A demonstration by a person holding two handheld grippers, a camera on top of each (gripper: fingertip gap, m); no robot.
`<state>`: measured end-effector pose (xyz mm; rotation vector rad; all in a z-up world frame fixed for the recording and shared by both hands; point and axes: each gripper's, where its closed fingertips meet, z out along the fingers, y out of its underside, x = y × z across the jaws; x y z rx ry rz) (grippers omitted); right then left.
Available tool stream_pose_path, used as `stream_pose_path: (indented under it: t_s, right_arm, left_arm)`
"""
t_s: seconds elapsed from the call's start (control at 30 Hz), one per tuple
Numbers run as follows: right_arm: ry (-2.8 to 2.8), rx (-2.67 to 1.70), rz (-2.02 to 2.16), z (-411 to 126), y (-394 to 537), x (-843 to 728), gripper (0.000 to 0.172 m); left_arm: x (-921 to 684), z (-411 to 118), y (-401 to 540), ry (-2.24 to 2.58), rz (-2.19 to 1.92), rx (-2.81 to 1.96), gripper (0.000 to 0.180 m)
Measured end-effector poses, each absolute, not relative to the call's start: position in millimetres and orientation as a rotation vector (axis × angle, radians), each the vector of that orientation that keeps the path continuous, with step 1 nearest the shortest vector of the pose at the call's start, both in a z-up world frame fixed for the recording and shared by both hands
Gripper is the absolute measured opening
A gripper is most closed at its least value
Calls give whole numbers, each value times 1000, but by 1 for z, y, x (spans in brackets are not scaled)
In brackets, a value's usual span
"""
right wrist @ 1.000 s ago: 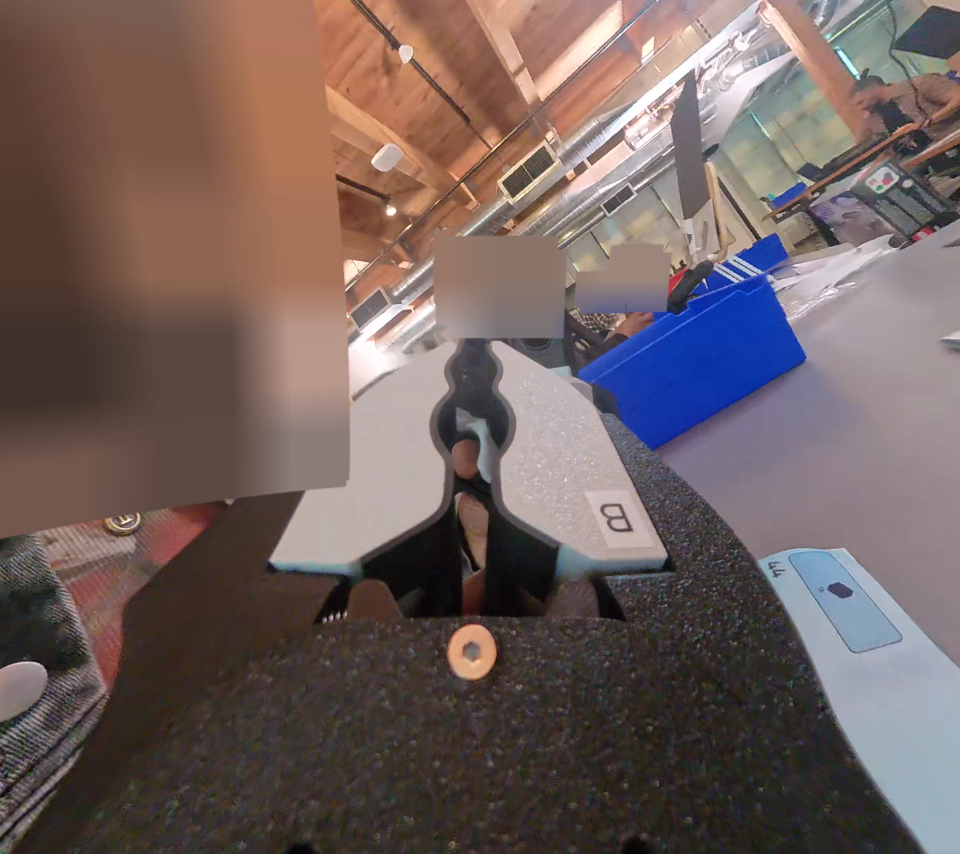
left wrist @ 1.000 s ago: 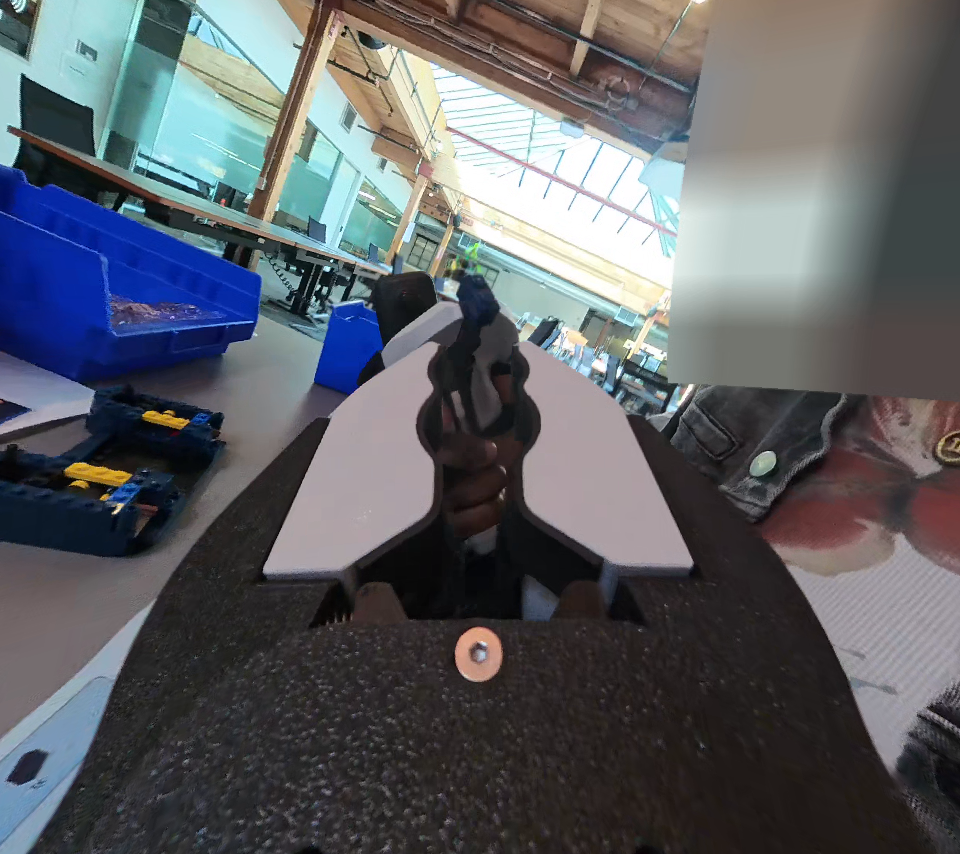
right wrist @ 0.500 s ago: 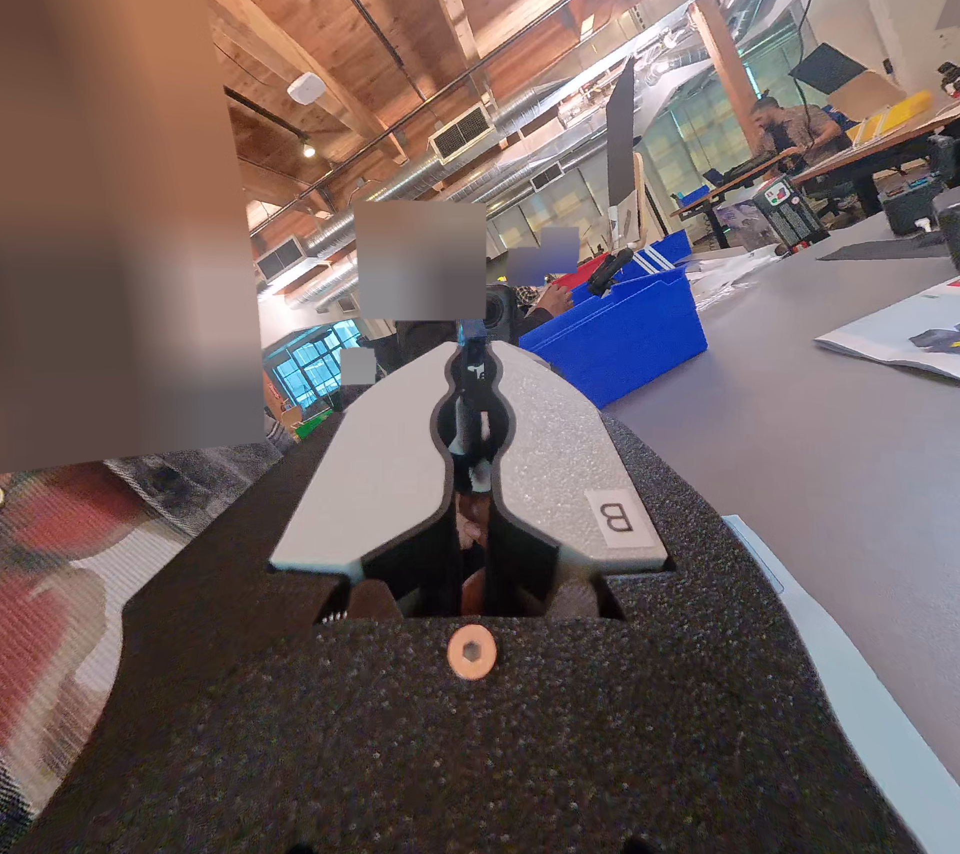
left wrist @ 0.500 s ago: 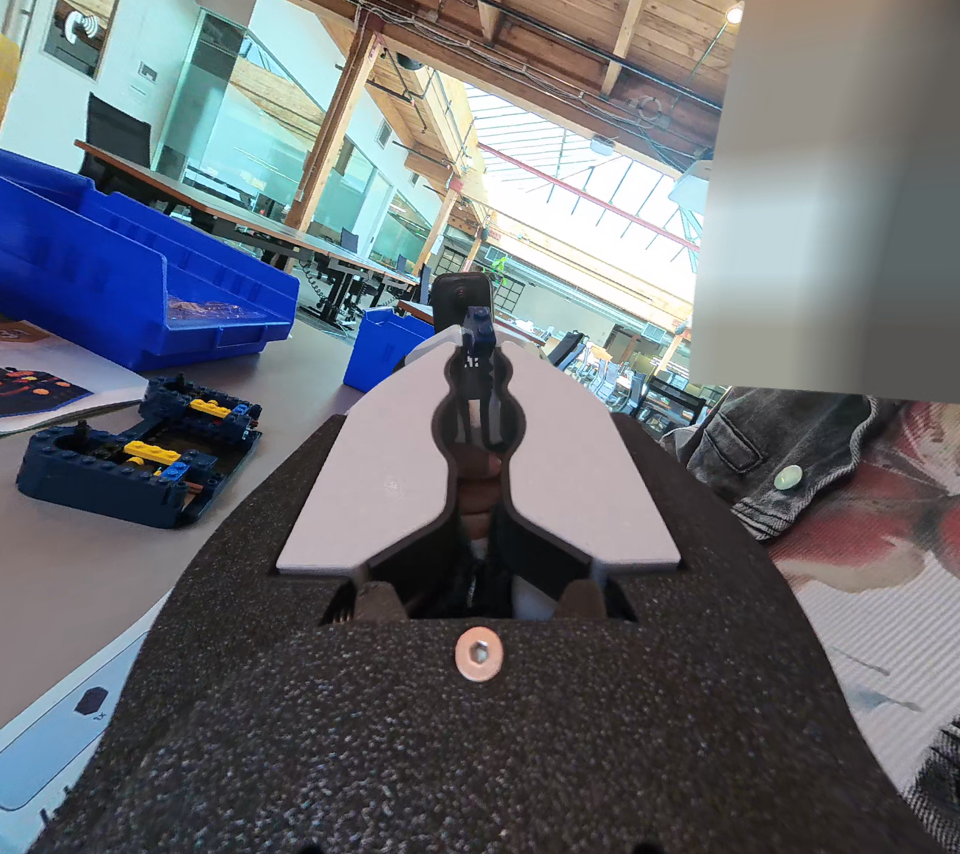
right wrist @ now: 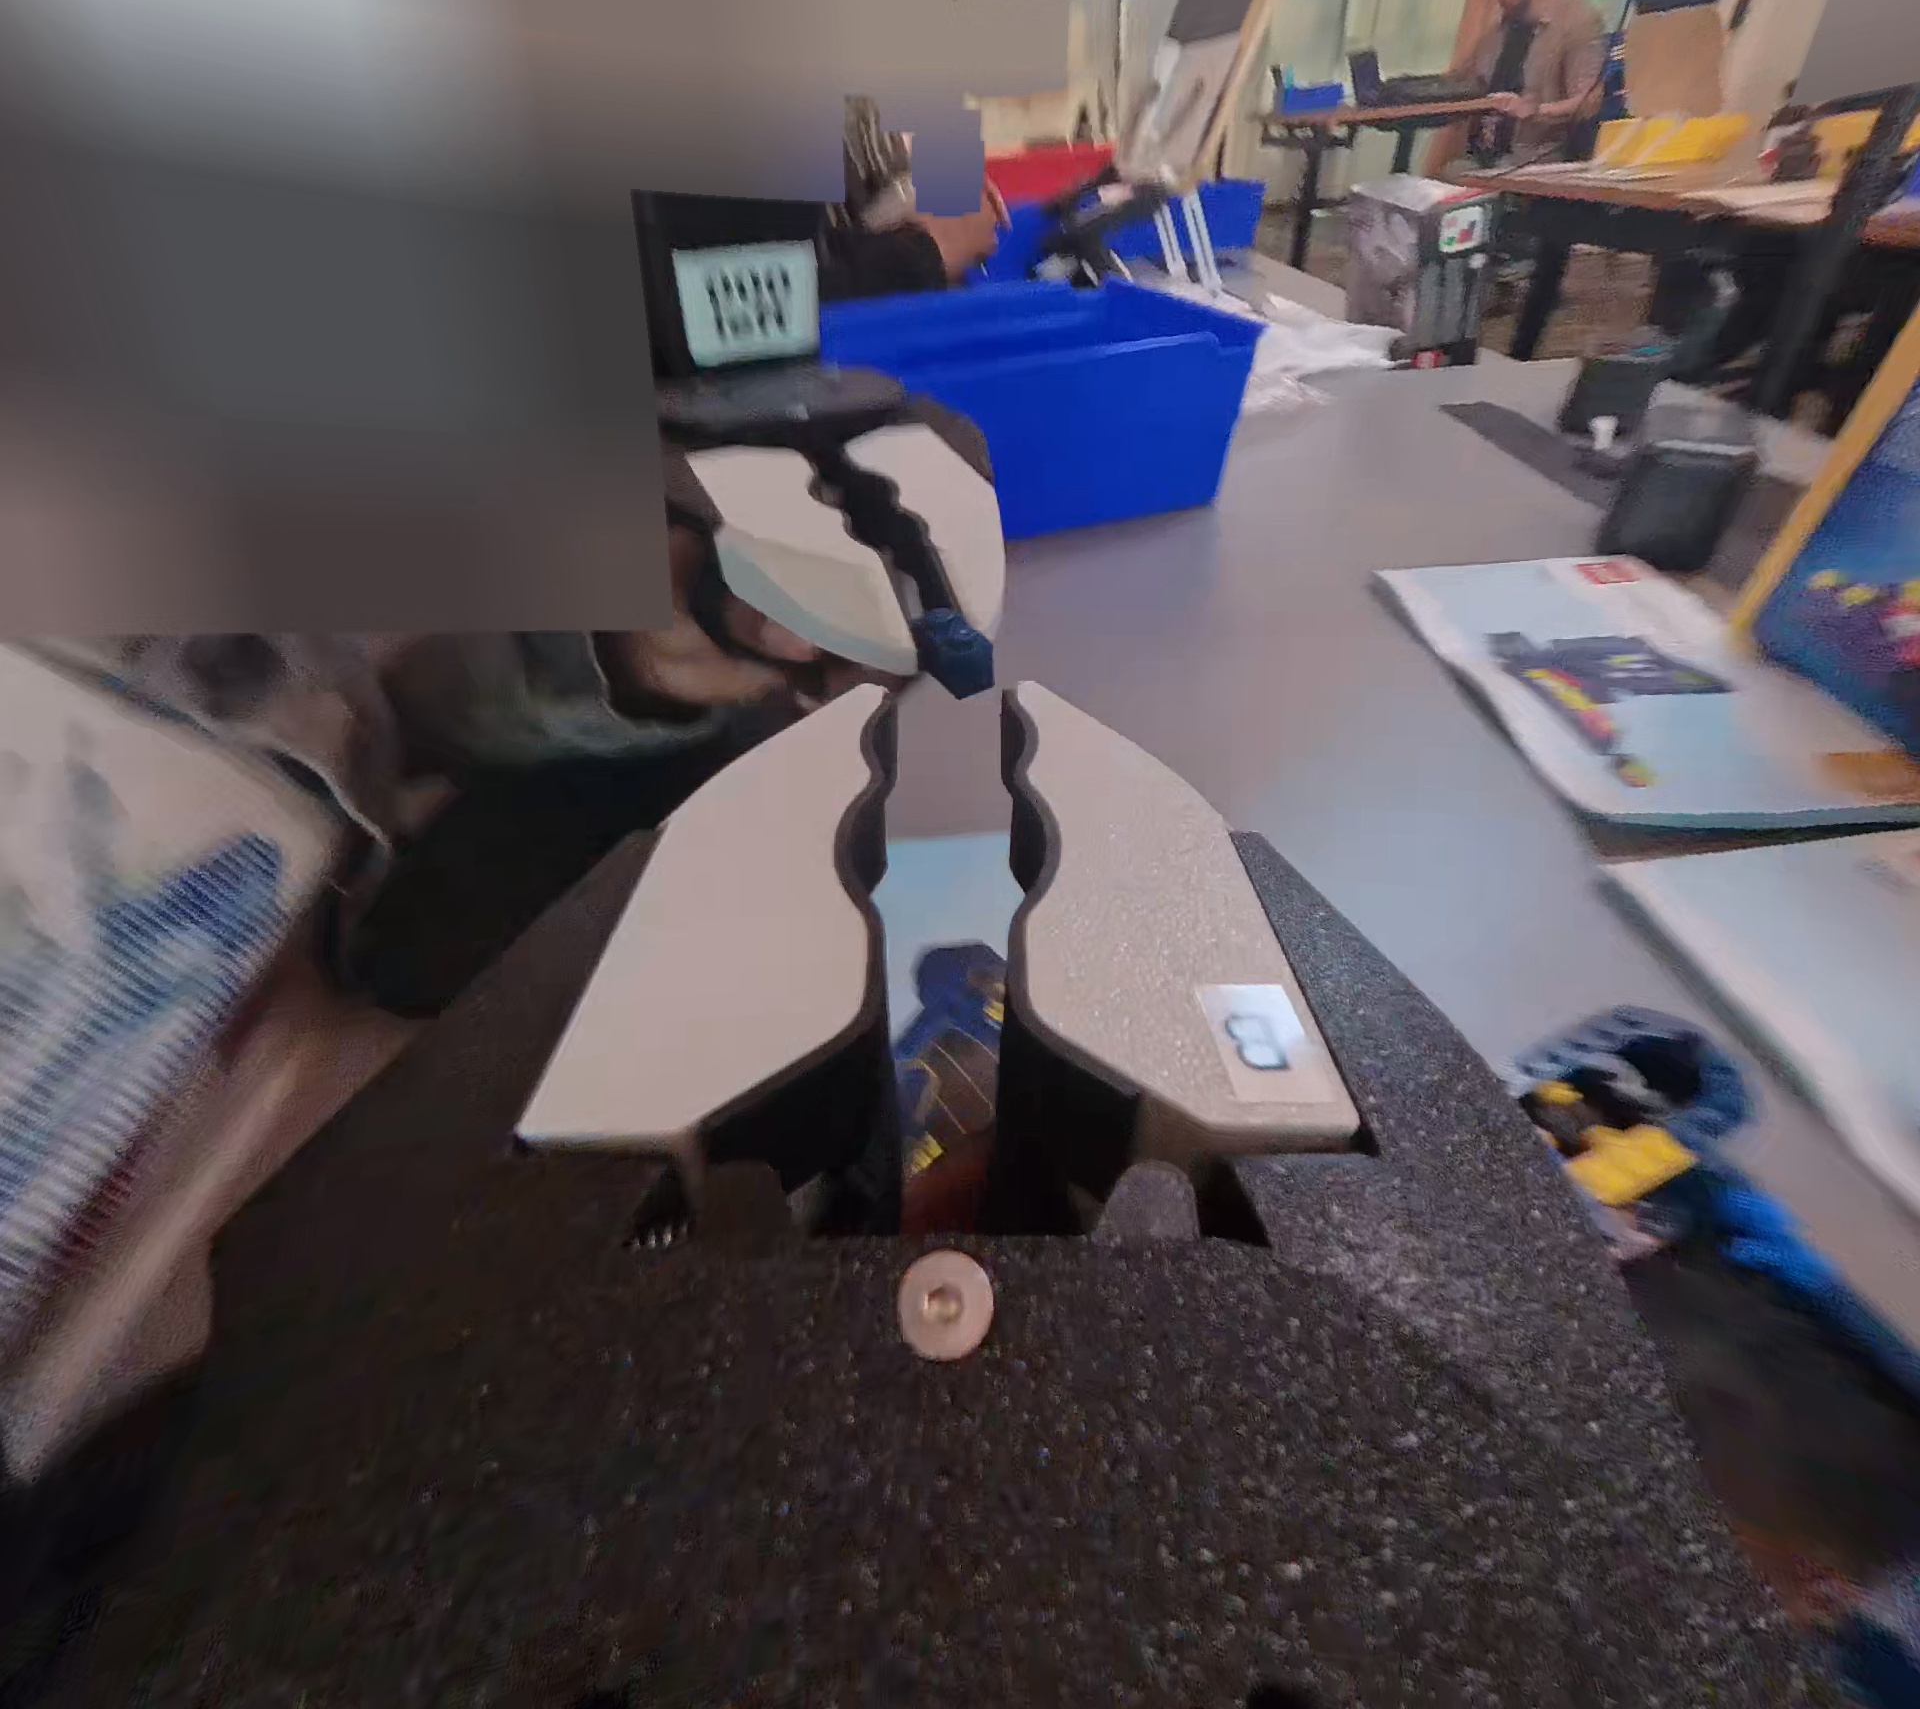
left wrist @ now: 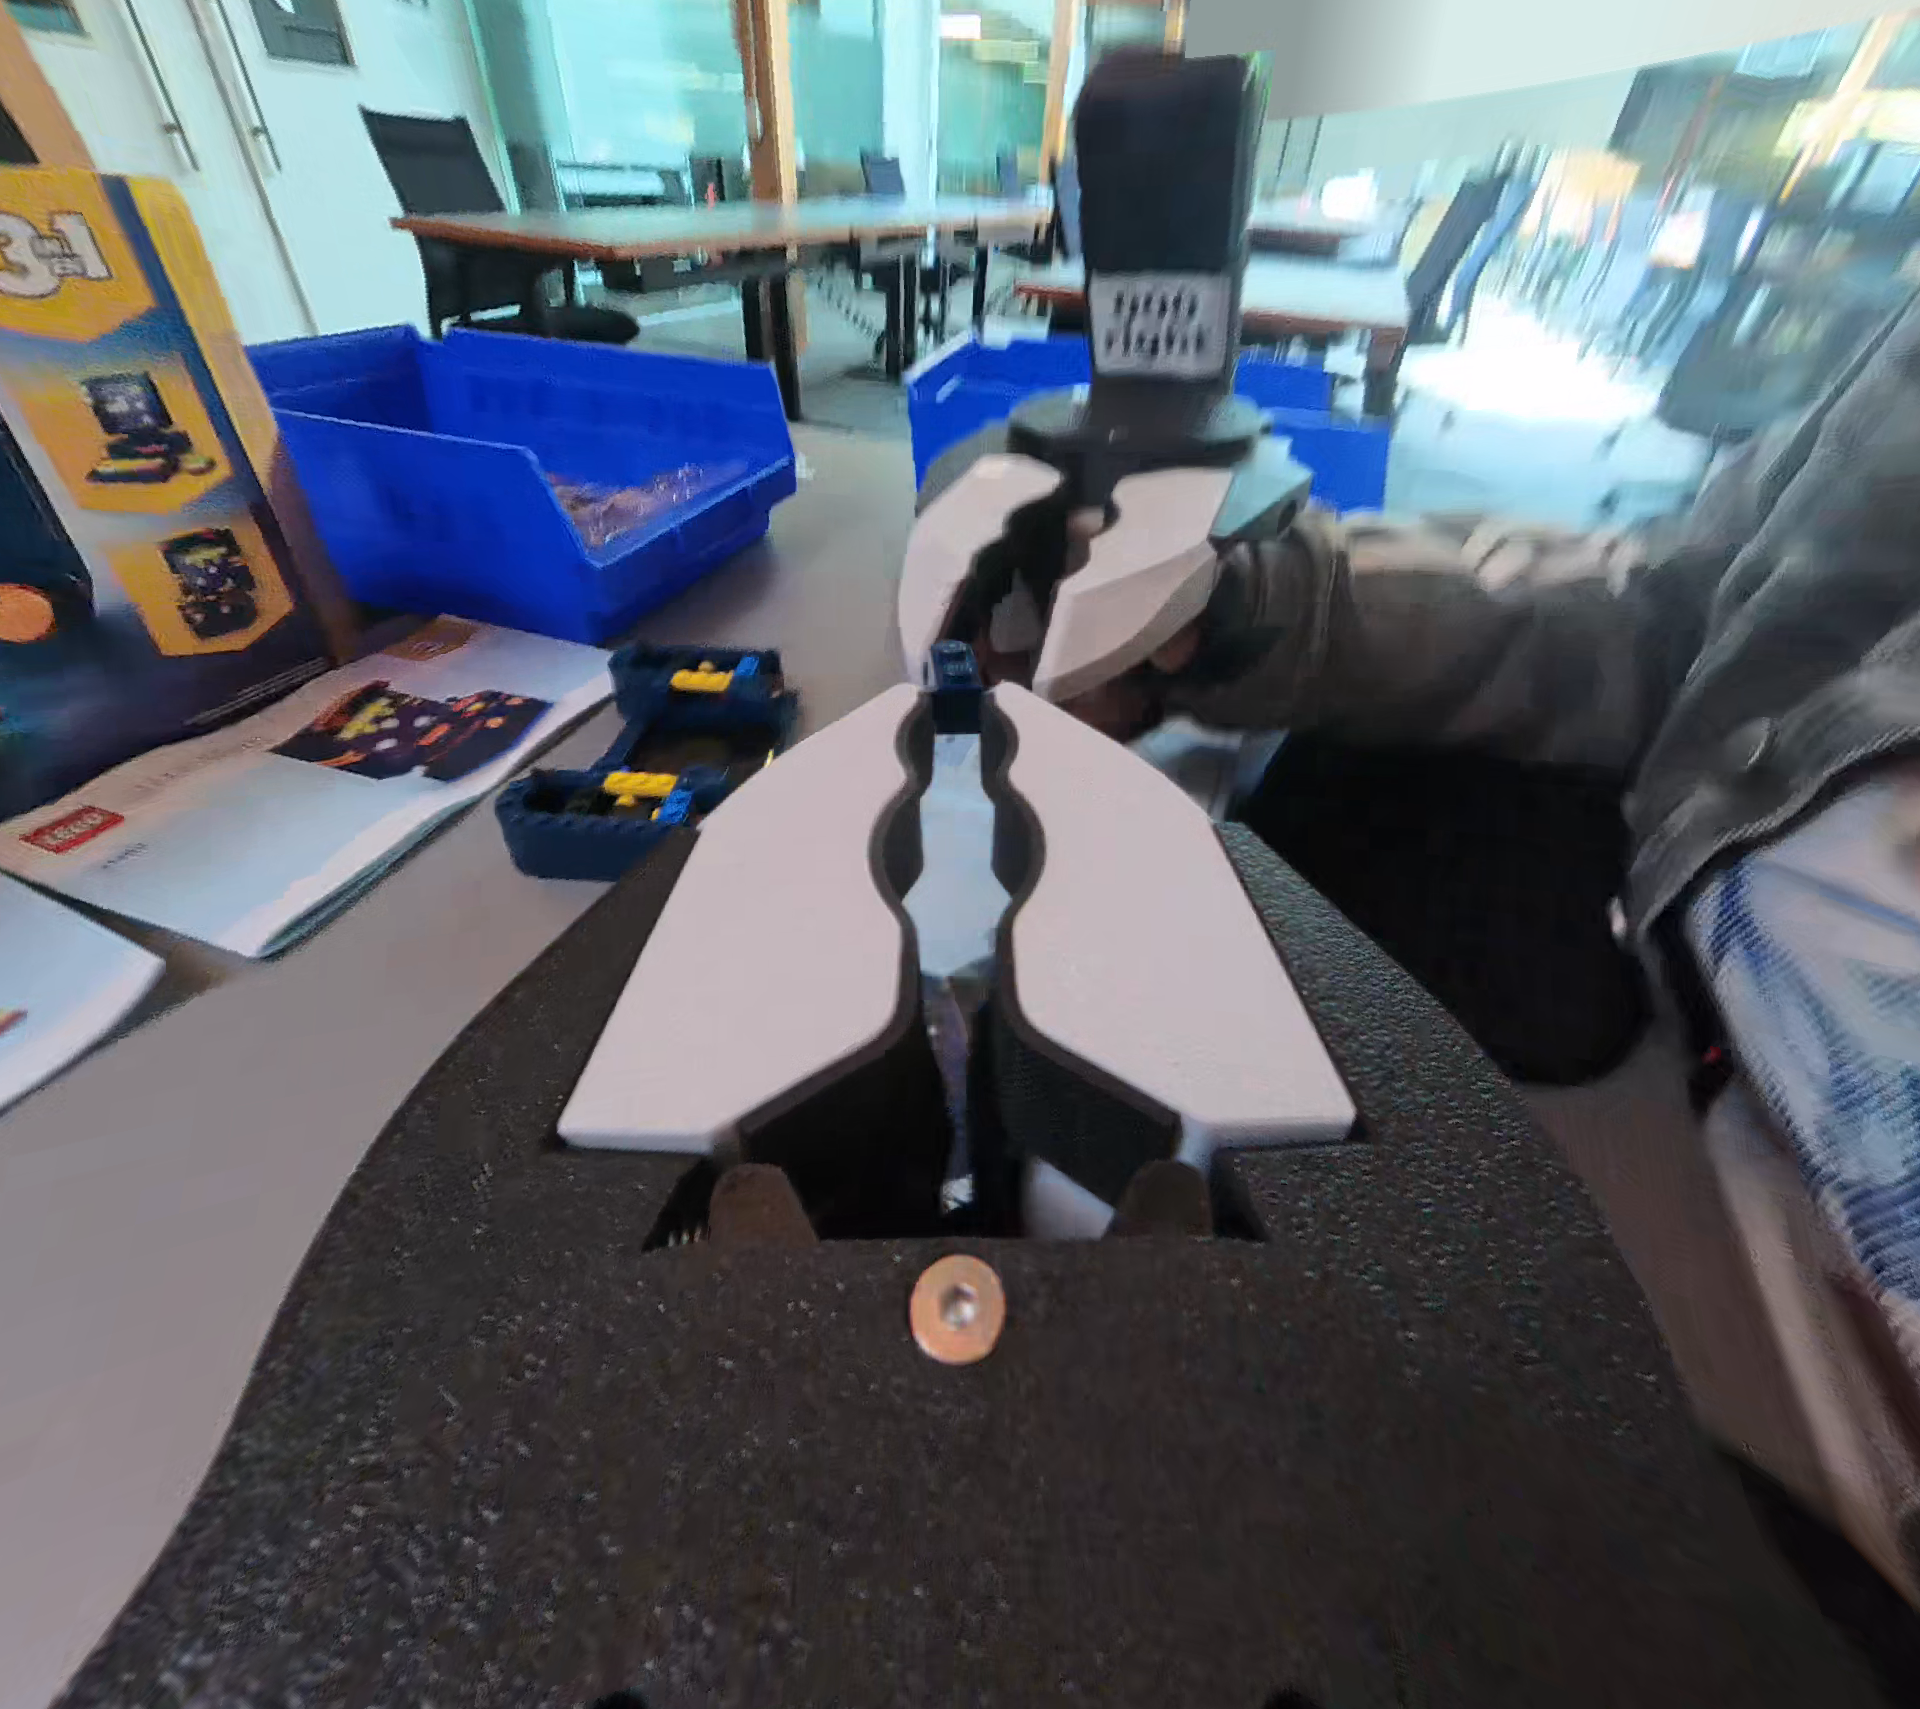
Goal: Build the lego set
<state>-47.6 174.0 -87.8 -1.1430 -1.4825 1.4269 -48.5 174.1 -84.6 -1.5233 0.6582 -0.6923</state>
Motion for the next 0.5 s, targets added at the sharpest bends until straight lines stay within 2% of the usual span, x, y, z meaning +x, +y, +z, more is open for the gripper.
stream_pose_path:
  t_s: [0.1, 0.17, 0.3, 0.4, 0.5]
  right_arm:
    - [-1582, -1072, 1282, -95, 172, -44, 18]
    - [-1626, -1057, 1300, -98, 167, -41, 10]
    - [-1604, -1108, 1352, -99, 169, -41, 9]
    - [-1259, -1322, 1521, -83, 195, -50, 8]
    - [-814, -1507, 1929, -69, 205, -54, 8]
  left_arm:
    - [-37, -97, 170, 768, -681, -1574, 8]
    - [-32, -100, 168, 795, -710, -1588, 8]
    - [-33, -99, 170, 774, -684, -1577, 7]
    - [-49, -91, 183, 686, -481, -1544, 19]
    - [-61, -79, 189, 666, -146, -1464, 29]
